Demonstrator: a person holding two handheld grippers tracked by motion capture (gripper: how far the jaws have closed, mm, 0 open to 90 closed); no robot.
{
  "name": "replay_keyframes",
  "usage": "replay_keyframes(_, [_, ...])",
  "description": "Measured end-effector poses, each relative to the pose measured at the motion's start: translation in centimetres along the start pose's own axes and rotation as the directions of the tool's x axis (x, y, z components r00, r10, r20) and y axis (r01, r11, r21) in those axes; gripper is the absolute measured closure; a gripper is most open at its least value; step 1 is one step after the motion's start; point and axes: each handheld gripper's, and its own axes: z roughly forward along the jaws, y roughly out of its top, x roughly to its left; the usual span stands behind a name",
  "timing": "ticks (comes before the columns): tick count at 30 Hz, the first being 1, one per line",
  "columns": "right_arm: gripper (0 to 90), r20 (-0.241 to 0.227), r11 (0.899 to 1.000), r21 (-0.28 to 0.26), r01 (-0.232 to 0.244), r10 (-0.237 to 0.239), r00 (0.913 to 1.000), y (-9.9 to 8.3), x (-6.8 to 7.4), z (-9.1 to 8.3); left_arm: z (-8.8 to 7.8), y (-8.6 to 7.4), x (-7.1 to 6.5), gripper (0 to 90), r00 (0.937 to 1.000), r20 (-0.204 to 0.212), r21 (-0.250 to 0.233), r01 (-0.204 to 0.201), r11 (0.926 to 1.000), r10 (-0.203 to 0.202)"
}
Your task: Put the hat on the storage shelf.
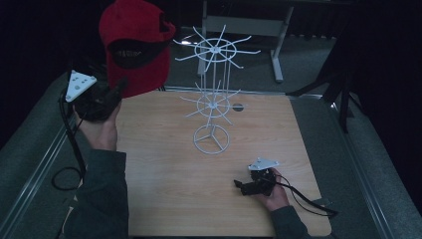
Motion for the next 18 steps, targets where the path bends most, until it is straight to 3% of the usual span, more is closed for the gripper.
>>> replay_keyframes(9, [12.0, 0.0, 1.0, 0.0, 0.0, 0.0, 1.0, 0.0, 0.0, 0.0, -0.35, -0.23, -0.17, 85.9, 0.9993, 0.031, -0.002, -0.02, 0.9998, 0.02])
replay_keyframes(18, [12.0, -0.001, 1.0, 0.001, -0.002, 0.002, 1.0, 0.0, 0.01, 0.0, -0.77, -0.77, 0.13, 85.9, 0.998, 0.063, -0.004, 0.004, 1.0, -0.004])
